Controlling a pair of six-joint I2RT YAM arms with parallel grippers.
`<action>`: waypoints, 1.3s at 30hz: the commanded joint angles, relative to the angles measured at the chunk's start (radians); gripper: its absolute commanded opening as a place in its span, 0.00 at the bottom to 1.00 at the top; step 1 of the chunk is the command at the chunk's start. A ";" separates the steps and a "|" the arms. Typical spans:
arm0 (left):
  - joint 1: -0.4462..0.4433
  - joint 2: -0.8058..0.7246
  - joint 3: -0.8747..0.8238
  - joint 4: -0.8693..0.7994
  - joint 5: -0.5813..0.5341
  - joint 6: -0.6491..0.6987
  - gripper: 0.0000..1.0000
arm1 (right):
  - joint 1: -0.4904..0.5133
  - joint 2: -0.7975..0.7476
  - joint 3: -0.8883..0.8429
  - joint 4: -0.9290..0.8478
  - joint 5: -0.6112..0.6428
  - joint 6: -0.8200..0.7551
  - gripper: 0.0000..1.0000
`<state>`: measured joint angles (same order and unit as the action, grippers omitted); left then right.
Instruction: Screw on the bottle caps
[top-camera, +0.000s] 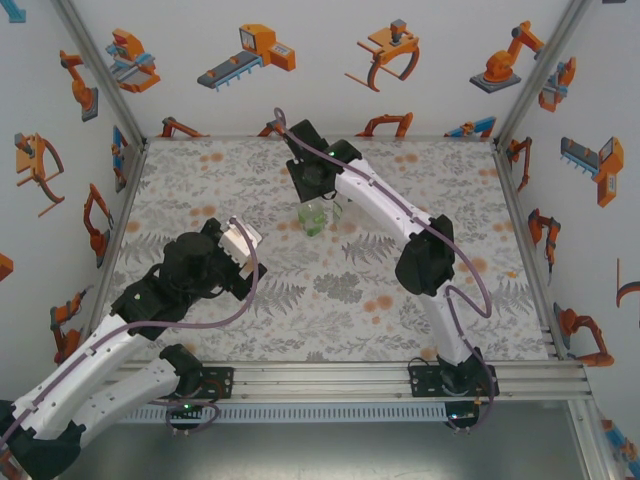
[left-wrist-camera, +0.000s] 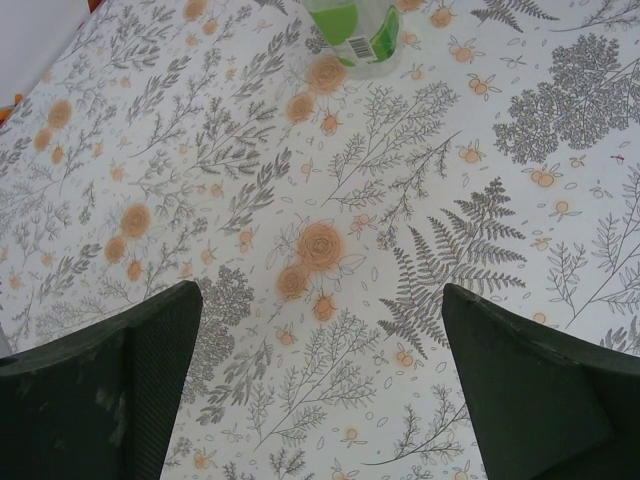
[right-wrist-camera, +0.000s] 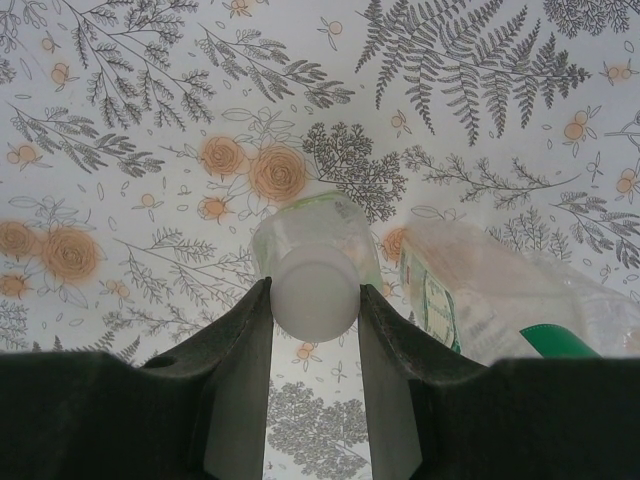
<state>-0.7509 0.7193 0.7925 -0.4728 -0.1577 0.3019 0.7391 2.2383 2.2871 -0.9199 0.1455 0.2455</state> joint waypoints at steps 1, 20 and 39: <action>0.006 -0.009 0.014 -0.006 -0.003 0.005 0.97 | -0.002 -0.016 -0.002 -0.017 -0.005 -0.003 0.26; 0.010 -0.004 0.005 0.038 -0.004 -0.030 0.97 | -0.001 -0.193 -0.023 -0.039 0.057 -0.030 0.49; 0.146 0.279 -0.180 0.435 -0.344 -0.226 0.97 | -0.202 -0.885 -0.938 0.248 0.340 0.037 0.96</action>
<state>-0.6399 0.9943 0.6323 -0.1459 -0.4168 0.1024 0.5846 1.4311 1.4567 -0.7673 0.4362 0.2409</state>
